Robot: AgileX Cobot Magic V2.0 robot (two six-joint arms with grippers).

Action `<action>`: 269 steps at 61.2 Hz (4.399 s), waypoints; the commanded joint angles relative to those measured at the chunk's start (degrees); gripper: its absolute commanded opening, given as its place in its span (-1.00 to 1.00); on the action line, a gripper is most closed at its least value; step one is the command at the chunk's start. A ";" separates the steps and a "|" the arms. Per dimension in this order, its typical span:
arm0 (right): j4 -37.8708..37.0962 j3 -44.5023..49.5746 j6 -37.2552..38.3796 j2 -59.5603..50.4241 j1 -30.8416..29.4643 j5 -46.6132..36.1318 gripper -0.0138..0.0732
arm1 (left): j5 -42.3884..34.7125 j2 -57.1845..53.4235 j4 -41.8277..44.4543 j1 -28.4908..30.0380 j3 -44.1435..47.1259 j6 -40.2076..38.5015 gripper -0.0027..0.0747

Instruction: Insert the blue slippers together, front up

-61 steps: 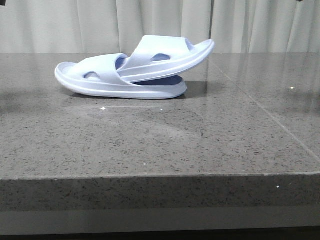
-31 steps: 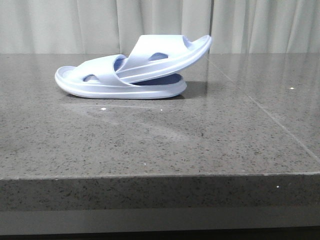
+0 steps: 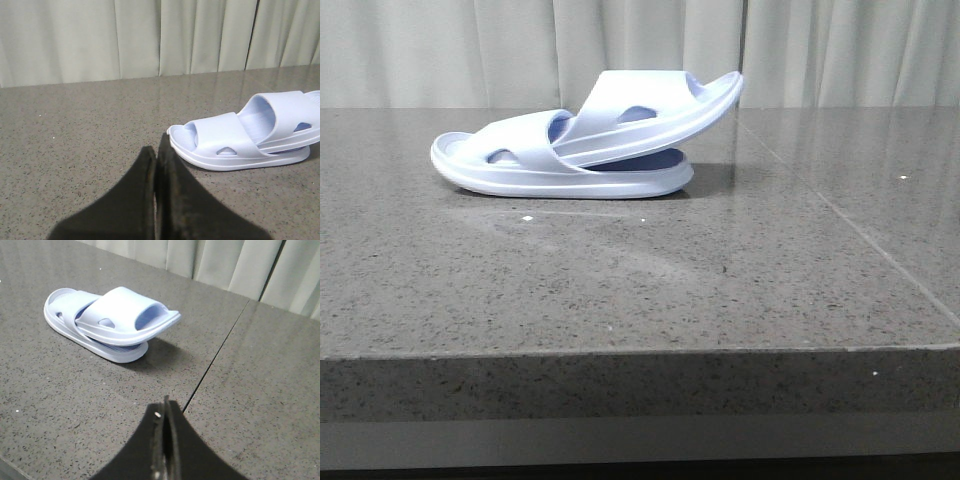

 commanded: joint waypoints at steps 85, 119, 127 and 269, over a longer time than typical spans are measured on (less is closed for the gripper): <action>1.29 2.02 -0.71 -7.26 0.16 -5.53 -0.93 | -3.55 -4.26 -3.77 -1.34 0.89 -0.06 -0.98; 1.29 2.02 -0.71 -7.26 0.16 -5.40 -0.93 | -7.98 -11.83 46.46 -9.11 4.42 -46.58 -0.98; 1.29 2.02 -0.71 -7.26 0.16 -5.40 -0.93 | -13.48 -12.57 47.55 -11.23 8.11 -46.69 -0.98; -20.45 10.77 29.40 -9.13 1.48 -16.09 -0.93 | -17.97 -21.96 49.13 2.61 24.48 -52.25 -0.98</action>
